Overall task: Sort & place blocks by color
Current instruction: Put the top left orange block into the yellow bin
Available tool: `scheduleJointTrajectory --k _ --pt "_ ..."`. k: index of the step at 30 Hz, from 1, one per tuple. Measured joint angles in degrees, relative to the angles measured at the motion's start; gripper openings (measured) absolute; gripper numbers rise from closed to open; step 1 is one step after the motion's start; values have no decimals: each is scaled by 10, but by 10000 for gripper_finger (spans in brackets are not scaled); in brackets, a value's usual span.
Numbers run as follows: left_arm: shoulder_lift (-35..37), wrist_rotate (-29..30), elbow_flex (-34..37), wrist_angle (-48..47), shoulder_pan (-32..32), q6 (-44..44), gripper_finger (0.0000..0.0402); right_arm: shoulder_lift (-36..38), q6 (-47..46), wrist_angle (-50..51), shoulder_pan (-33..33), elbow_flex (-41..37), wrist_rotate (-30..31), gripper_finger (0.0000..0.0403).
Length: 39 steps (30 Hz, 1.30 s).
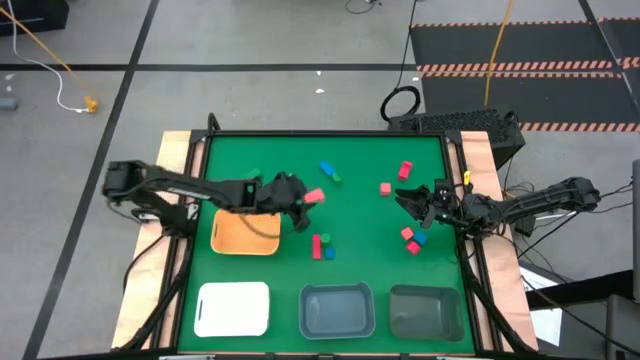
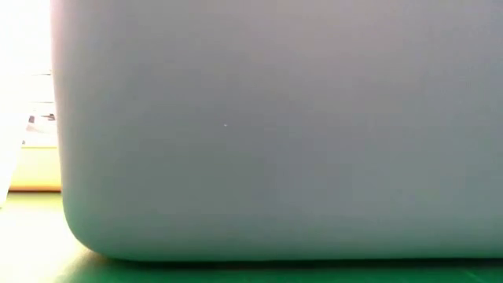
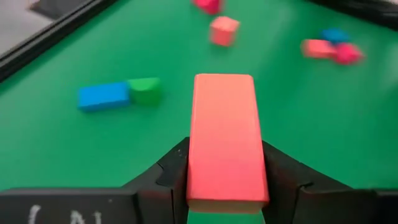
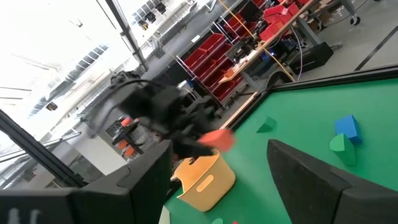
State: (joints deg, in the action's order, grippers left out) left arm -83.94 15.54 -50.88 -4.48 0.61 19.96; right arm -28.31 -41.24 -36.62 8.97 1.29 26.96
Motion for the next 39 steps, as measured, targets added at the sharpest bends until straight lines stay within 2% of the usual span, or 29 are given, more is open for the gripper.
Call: scheduleJointTrajectory --k 4,9,14,19,22,28,32,39 --pt "59 1 0 -92 56 34 141 0 0 0 0 0 0 254" --pt "114 5 0 -246 101 135 135 0 0 0 0 0 0 254" --pt "120 12 0 -389 133 247 144 0 0 0 0 0 0 254" --pt "114 12 19 -456 155 315 137 0 0 0 0 0 0 254" --pt "115 14 36 -453 162 341 138 0 0 0 0 0 0 254" --pt "114 13 74 -441 168 374 163 0 0 0 0 0 0 254" --pt "114 14 96 -425 168 392 158 0 0 0 0 0 0 254" --pt "116 18 106 -415 168 424 174 0 0 0 0 0 0 254"
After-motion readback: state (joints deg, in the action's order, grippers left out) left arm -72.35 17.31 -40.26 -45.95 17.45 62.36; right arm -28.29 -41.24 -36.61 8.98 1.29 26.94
